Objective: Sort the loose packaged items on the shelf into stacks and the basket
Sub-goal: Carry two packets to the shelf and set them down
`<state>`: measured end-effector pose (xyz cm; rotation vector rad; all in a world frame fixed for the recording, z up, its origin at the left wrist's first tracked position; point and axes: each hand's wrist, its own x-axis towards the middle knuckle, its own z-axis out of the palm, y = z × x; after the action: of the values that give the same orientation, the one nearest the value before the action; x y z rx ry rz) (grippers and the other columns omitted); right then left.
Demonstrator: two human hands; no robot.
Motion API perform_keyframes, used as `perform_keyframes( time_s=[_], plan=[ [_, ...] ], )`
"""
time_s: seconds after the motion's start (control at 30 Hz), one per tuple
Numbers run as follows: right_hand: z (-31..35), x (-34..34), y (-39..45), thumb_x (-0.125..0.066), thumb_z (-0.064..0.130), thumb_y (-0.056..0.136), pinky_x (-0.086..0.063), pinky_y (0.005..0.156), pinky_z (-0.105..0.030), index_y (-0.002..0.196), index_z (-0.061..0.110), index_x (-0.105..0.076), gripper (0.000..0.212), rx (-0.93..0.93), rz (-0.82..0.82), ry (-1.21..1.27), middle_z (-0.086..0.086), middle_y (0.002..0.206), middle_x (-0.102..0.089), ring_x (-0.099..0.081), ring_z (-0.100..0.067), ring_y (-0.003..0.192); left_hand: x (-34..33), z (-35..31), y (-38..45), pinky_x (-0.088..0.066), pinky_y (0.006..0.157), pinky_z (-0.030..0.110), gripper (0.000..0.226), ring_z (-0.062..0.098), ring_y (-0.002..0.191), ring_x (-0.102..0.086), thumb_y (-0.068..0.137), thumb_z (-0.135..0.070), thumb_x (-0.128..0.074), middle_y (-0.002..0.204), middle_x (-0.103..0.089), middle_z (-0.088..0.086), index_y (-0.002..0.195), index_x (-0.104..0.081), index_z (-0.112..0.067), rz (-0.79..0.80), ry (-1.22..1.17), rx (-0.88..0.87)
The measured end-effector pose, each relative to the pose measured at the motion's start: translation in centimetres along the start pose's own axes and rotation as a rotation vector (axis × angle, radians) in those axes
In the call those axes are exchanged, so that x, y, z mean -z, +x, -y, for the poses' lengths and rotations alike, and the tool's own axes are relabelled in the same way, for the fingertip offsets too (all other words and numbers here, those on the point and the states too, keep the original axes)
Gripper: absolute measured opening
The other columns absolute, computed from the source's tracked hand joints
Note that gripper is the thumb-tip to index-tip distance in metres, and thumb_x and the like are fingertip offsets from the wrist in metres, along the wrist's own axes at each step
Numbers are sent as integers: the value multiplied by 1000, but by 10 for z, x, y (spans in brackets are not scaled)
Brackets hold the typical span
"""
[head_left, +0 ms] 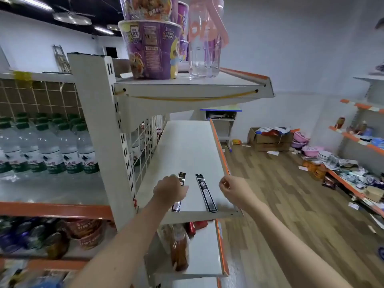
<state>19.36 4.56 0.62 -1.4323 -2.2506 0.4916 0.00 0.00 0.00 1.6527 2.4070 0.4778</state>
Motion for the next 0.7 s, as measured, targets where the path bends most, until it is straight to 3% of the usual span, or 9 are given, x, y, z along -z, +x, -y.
perform_keyframes(
  time_s=[0.07, 0.13, 0.23, 0.3, 0.37, 0.47, 0.57, 0.63, 0.7],
  plan=[
    [-2, -2, 3, -44, 19, 94, -44, 68, -28, 102, 9, -63, 23, -29, 54, -68, -2, 93, -66, -58, -19, 83, -6, 2, -1, -46, 87, 32, 56, 29, 108, -59, 84, -51, -54, 113, -63, 10, 111, -55, -3, 83, 88, 146],
    [-3, -5, 5, -44, 24, 95, -44, 68, -29, 106, 9, -60, 24, -51, 110, -133, -6, 102, -68, -60, -22, 88, -13, 3, -3, -44, 84, 29, 53, 26, 110, -58, 85, -50, -52, 116, -62, 7, 115, -54, -7, 121, 107, 186],
    [2, -11, 10, -45, 45, 94, -44, 65, -31, 108, 9, -57, 40, -88, 176, -226, -8, 102, -65, -59, -23, 86, -14, 1, -1, -44, 83, 29, 37, 26, 109, -58, 92, -35, -47, 117, -63, 8, 114, -58, -7, 137, 127, 157],
    [10, -16, 13, -44, 62, 88, -40, 59, -31, 98, 8, -53, 55, -135, 222, -319, -7, 92, -61, -55, -24, 78, -13, 2, 1, -45, 82, 30, 28, 27, 109, -58, 92, -19, -46, 119, -62, 10, 114, -57, -7, 134, 136, 165],
    [19, -20, 15, -47, 70, 81, -38, 60, -30, 99, 11, -50, 63, -191, 285, -410, -6, 96, -58, -55, -24, 83, -13, 5, 0, -46, 83, 30, 27, 28, 109, -58, 91, -10, -45, 119, -61, 11, 115, -56, -5, 143, 102, 167],
    [32, -24, 19, -50, 53, 89, -38, 71, -30, 99, 9, -50, 45, -173, 366, -423, -10, 115, -58, -57, -29, 105, -10, 9, -3, -47, 86, 32, 26, 30, 110, -57, 92, -8, -46, 119, -59, 14, 116, -49, -1, 92, 28, 149],
    [39, -24, 19, -42, 22, 94, -38, 68, -29, 81, 7, -48, 22, -158, 420, -415, -13, 103, -56, -51, -30, 91, -11, 15, -8, -50, 85, 31, 26, 28, 104, -61, 89, -2, -48, 111, -60, 15, 114, -44, 2, -51, -19, 103],
    [41, -23, 17, -39, 15, 93, -35, 57, -27, 70, 9, -40, 24, -190, 410, -398, -6, 80, -46, -46, -27, 82, -11, 21, -9, -52, 60, 22, 25, 24, 72, -66, 68, 2, -70, 81, -64, 13, 89, -56, 2, -197, -4, -8],
    [39, -24, 15, -38, 13, 94, -32, 54, -28, 82, 9, -41, 13, -205, 356, -318, -4, 75, -41, -45, -26, 73, -15, 28, 0, -39, 37, 11, 34, 16, 40, -54, 37, 3, -83, 51, -53, 6, 58, -56, -3, -193, -95, -28]
  ],
)
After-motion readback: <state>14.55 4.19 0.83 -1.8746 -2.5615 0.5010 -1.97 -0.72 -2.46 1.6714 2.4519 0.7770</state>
